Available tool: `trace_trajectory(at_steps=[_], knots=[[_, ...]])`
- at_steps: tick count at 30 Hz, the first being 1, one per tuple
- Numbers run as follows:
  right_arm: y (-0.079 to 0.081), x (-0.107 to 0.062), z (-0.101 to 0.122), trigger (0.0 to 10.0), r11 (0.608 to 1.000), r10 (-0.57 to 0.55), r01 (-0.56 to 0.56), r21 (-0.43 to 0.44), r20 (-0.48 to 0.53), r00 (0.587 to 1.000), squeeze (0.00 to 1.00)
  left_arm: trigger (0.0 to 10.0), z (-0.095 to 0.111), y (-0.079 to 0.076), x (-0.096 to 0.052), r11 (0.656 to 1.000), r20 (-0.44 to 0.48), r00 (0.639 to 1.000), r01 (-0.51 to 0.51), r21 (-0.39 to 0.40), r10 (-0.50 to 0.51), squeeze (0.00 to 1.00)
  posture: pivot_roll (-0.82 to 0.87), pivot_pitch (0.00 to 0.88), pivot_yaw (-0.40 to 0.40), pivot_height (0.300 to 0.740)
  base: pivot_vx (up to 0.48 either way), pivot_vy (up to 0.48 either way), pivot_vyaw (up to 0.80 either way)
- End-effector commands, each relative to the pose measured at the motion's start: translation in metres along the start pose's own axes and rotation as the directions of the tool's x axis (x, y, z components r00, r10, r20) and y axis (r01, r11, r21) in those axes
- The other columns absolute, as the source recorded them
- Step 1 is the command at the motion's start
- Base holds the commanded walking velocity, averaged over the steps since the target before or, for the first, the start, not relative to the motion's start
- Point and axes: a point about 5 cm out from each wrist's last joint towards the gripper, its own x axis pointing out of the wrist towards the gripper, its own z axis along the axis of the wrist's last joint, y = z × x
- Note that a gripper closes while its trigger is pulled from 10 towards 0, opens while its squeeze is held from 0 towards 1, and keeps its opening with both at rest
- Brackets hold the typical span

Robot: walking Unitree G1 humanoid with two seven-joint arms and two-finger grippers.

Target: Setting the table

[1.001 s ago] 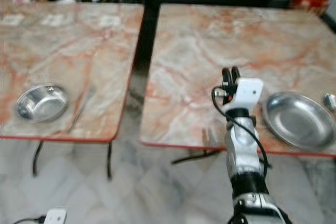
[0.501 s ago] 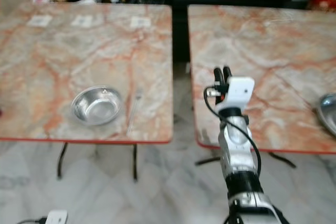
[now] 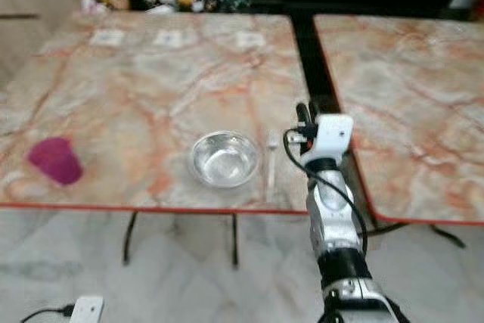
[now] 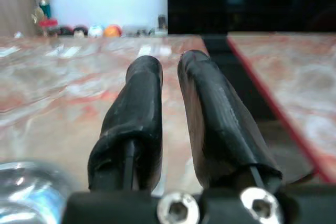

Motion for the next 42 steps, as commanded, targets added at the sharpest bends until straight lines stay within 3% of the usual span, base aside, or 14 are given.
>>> trace_trajectory(at_steps=[1,9,10,11,12,13,22,23,31,34,42], knots=[[-0.009,-0.005,-0.01,10.0,1.0,-0.024,0.024,0.0,-0.057,0.998,0.0,10.0,-0.008,-0.003,-0.001,1.0,-0.03,1.0,0.007,0.004,-0.006,0.0,0.01,0.09,-0.004,0.74,0.0,0.0,0.0],[-0.004,-0.002,-0.022,10.0,0.996,-0.026,0.04,0.078,-0.167,0.986,0.0,10.0,-0.009,-0.002,-0.002,1.0,-0.032,0.999,0.006,0.003,-0.006,0.0,0.01,0.1,0.0,0.74,0.0,0.0,0.0],[-0.004,0.0,-0.026,10.0,0.995,-0.036,0.055,0.086,-0.211,0.977,0.3,10.0,-0.009,-0.002,-0.002,1.0,-0.031,0.999,0.006,0.003,-0.006,0.0,0.01,0.103,0.001,0.74,0.0,0.0,0.0],[-0.004,0.002,-0.03,10.0,0.991,-0.039,0.069,0.112,-0.253,0.967,0.85,10.0,-0.009,-0.002,-0.002,1.0,-0.031,0.999,0.007,0.002,-0.007,0.0,0.01,0.102,0.0,0.74,0.0,0.0,0.0],[-0.004,0.002,-0.03,10.0,0.991,-0.039,0.069,0.112,-0.253,0.967,0.85,10.0,-0.009,-0.002,-0.002,1.0,-0.031,0.999,0.007,0.002,-0.007,0.0,0.01,0.102,0.0,0.74,0.0,0.0,0.0],[-0.002,0.004,-0.033,10.0,0.986,-0.041,0.087,0.144,-0.295,0.954,1.0,10.0,-0.009,-0.003,-0.002,1.0,-0.031,0.999,0.008,0.002,-0.007,0.0,0.01,0.1,0.0,0.74,0.0,0.0,0.0],[0.001,0.012,-0.044,10.0,0.948,-0.071,0.2,0.247,-0.447,0.891,0.98,10.0,-0.008,-0.004,-0.001,1.0,-0.026,1.0,0.007,-0.005,-0.007,0.0,0.02,0.102,-0.005,0.74,0.0,0.0,0.0],[0.003,0.012,-0.046,10.0,0.946,-0.05,0.191,0.263,-0.463,0.885,0.03,10.0,-0.008,-0.004,-0.001,1.0,-0.026,1.0,0.007,-0.005,-0.007,0.0,0.03,0.103,-0.005,0.74,0.0,0.0,0.0],[0.008,0.015,-0.049,10.0,0.948,-0.01,0.168,0.27,-0.503,0.864,0.0,10.0,-0.009,-0.004,-0.002,1.0,-0.029,1.0,0.004,-0.009,-0.004,0.0,0.03,0.108,-0.009,0.74,0.0,0.0,0.0],[0.005,0.02,-0.043,10.0,0.958,-0.034,0.163,0.236,-0.472,0.881,0.0,10.0,-0.01,-0.004,-0.002,1.0,-0.025,1.0,0.004,-0.018,-0.004,0.0,0.03,0.112,-0.009,0.74,0.0,0.0,0.0],[-0.007,0.025,-0.027,10.0,0.952,-0.083,0.17,0.255,-0.32,0.944,0.0,10.0,-0.009,-0.004,-0.003,1.0,-0.012,1.0,0.008,-0.022,-0.009,0.0,0.03,0.118,0.0,0.74,0.0,0.0,0.0]])
